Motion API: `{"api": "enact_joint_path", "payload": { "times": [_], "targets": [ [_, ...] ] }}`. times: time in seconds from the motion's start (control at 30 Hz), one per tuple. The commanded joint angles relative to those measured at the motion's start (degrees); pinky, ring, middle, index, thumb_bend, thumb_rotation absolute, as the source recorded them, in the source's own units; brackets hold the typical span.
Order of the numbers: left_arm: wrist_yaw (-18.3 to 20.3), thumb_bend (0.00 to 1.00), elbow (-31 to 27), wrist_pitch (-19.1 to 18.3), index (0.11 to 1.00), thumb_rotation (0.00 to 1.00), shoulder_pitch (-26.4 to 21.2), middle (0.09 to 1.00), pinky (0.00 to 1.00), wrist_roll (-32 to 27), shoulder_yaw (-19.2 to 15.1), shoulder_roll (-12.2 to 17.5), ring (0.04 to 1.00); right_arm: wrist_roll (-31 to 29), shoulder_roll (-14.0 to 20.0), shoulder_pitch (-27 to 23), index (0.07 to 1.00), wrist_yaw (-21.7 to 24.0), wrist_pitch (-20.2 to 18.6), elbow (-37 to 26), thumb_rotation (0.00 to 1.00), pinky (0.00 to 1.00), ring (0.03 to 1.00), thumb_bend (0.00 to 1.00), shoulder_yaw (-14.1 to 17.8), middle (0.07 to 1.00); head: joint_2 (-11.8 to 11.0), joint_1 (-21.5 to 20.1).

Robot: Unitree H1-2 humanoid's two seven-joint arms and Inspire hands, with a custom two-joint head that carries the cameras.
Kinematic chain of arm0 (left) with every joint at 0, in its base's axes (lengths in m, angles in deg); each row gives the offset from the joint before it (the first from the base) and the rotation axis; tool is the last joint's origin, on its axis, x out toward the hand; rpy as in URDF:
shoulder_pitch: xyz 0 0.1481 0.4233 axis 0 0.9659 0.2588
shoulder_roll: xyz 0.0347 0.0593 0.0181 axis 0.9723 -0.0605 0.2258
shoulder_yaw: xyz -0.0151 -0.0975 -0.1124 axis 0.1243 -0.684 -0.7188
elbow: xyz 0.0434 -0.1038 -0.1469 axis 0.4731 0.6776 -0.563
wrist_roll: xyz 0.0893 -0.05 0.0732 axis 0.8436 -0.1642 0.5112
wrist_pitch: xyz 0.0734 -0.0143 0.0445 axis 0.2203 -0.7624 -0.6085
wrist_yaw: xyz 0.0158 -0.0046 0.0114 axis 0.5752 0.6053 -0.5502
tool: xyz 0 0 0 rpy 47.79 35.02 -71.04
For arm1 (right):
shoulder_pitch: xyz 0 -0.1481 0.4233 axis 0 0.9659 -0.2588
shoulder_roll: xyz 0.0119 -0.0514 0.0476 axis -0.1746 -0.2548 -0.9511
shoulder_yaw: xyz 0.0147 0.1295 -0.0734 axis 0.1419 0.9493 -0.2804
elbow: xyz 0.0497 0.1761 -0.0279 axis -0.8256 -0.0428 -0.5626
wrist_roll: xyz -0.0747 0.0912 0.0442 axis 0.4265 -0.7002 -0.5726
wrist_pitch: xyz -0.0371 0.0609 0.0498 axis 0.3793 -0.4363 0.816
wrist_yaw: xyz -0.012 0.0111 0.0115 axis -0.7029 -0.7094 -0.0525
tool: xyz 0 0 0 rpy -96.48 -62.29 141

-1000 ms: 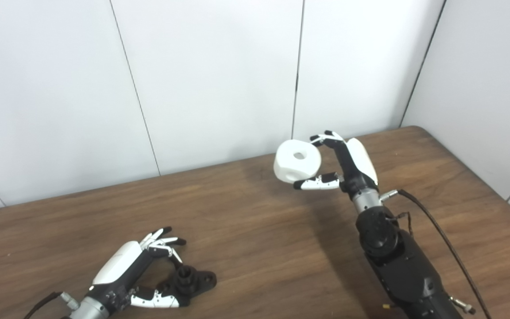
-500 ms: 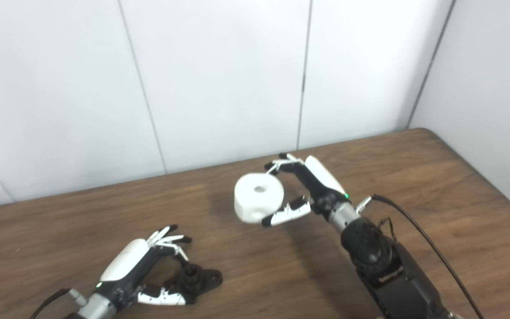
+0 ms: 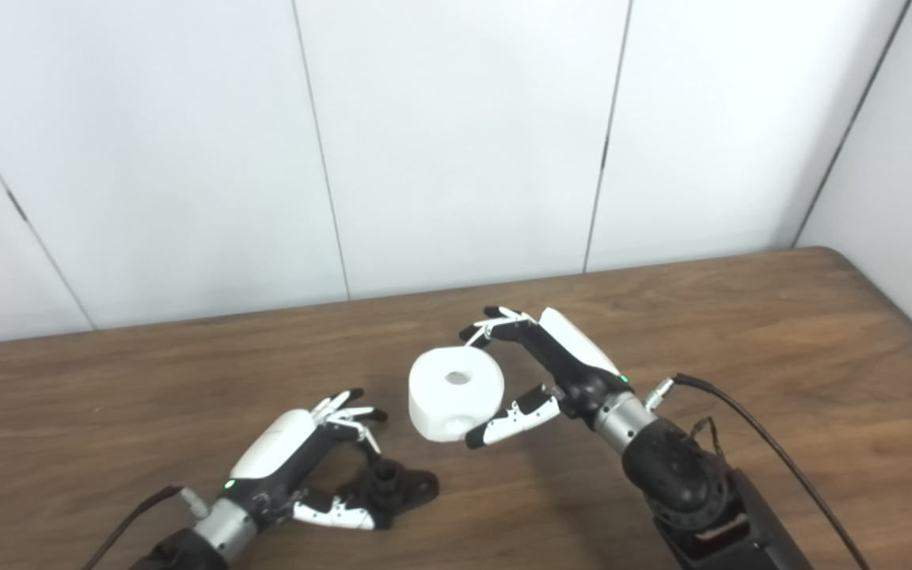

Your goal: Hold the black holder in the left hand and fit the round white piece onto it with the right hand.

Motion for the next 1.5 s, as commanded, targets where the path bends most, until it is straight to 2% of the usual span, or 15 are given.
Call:
{"api": "enact_joint_path", "payload": {
  "times": [0.0, 0.3, 1.03, 1.47],
  "targets": [
    [0.7, 0.52, 0.9, -1.6, 0.482, 0.05, 0.0, 0.864, 1.0, 2.4, 1.2, -0.1, 1.0, -0.6, -0.7, -2.6, 0.48, 0.2, 0.7, -2.5, 0.14, 1.0, 0.955, 0.52, 0.1, 0.791, 0.1, 0.5],
    [-0.3, 0.52, 1.7, -1.4, 0.482, 0.05, -0.3, 0.863, 1.0, 2.8, 2.1, -0.5, 1.0, -0.8, -2.3, -3.2, 0.48, 2.1, 0.4, -3.7, 0.14, 1.0, 0.955, 0.53, -0.7, 0.788, 0.3, 2.1],
    [-0.8, 0.52, 0.6, -1.6, 0.481, 0.05, -0.2, 0.864, 1.0, 2.4, 2.5, -1.3, 1.0, -0.6, -2.8, -1.7, 0.48, 4.4, 0.8, -3.9, 0.14, 1.0, 0.959, 0.53, -2.1, 0.795, 1.7, 4.7],
    [0.1, 0.52, -2.5, -4.4, 0.482, 0.05, 0.5, 0.869, 1.0, 2.4, 2.4, -1.4, 1.0, 0.2, -2.9, -1.4, 0.48, 3.8, 2.3, -1.2, 0.14, 1.0, 0.954, 0.53, -3.4, 0.797, 2.2, 5.8]
  ]
}}
